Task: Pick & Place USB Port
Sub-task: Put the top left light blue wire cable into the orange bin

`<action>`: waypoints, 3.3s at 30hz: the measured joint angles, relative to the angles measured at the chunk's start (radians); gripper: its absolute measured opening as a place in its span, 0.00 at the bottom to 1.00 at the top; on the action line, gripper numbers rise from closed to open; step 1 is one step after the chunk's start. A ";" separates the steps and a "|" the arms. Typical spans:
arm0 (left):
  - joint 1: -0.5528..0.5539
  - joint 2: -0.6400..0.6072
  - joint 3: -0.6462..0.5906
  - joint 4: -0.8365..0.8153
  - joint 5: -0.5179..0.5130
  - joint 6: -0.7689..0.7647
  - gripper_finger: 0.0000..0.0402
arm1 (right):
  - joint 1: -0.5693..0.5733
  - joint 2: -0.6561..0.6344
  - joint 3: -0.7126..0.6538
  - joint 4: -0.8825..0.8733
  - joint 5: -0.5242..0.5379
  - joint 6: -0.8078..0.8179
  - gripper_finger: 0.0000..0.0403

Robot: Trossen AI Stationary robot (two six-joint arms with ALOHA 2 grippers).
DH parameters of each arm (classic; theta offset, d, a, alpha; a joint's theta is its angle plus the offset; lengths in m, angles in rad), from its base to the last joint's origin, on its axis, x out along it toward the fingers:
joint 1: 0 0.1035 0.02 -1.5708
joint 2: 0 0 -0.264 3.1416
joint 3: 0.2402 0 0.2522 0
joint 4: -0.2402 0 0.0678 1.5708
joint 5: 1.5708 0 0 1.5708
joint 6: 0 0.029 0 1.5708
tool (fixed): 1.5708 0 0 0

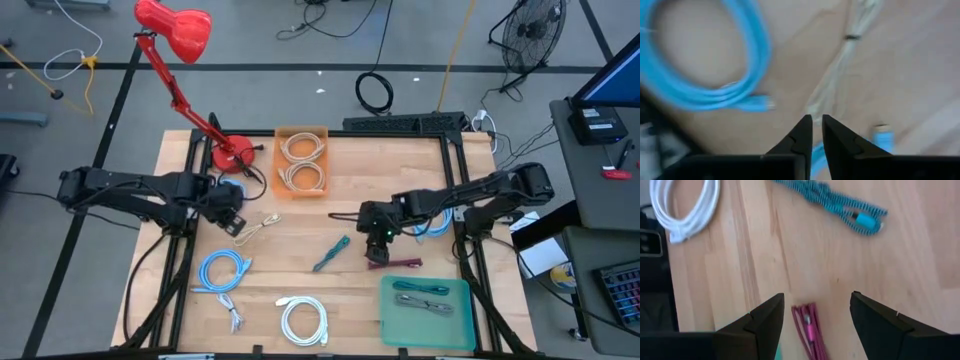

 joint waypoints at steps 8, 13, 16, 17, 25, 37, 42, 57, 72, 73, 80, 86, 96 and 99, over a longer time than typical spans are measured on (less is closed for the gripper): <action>0.072 0.000 0.000 -0.194 -0.217 -0.224 0.24 | -0.041 0.000 0.000 0.112 0.001 0.042 0.54; 0.187 0.000 0.000 -0.173 -0.255 -0.215 0.31 | -0.046 0.000 0.000 0.193 0.001 0.064 0.54; 0.270 0.000 -0.002 -0.174 -0.258 -0.170 0.34 | -0.046 0.000 0.000 0.226 0.000 0.075 0.54; 0.301 0.000 -0.007 -0.171 -0.262 -0.155 0.36 | -0.046 0.000 0.000 0.233 0.000 0.083 0.54; 0.513 0.000 -0.148 0.017 -0.164 -0.004 0.40 | -0.044 0.000 0.000 0.254 0.026 0.094 0.54; 0.567 0.005 -0.179 0.059 -0.260 0.015 0.40 | -0.029 0.000 0.000 0.254 0.026 0.105 0.54; 0.574 0.071 -0.179 0.080 -0.259 0.024 0.40 | -0.029 0.000 0.000 0.257 0.027 0.105 0.54; 0.581 0.411 -0.175 0.214 -0.267 0.058 0.40 | -0.024 0.000 0.001 0.306 0.021 0.135 0.54; 0.571 0.184 -0.163 0.160 -0.234 0.086 0.40 | -0.024 0.000 0.001 0.308 0.023 0.131 0.54; 0.576 0.175 -0.163 0.152 -0.237 0.087 0.40 | -0.024 0.000 0.001 0.310 0.024 0.130 0.54; 0.655 0.182 -0.176 0.144 -0.258 0.136 0.40 | -0.024 0.000 0.001 0.313 0.025 0.129 0.54; 0.742 0.211 -0.228 0.244 -0.201 0.187 0.40 | -0.024 0.000 0.001 0.313 0.026 0.138 0.54; 0.765 0.254 -0.241 0.305 -0.168 0.195 0.37 | -0.023 0.000 0.001 0.313 0.027 0.157 0.54; 0.766 0.254 -0.242 0.296 -0.125 0.183 0.25 | -0.023 0.000 0.001 0.313 0.027 0.161 0.54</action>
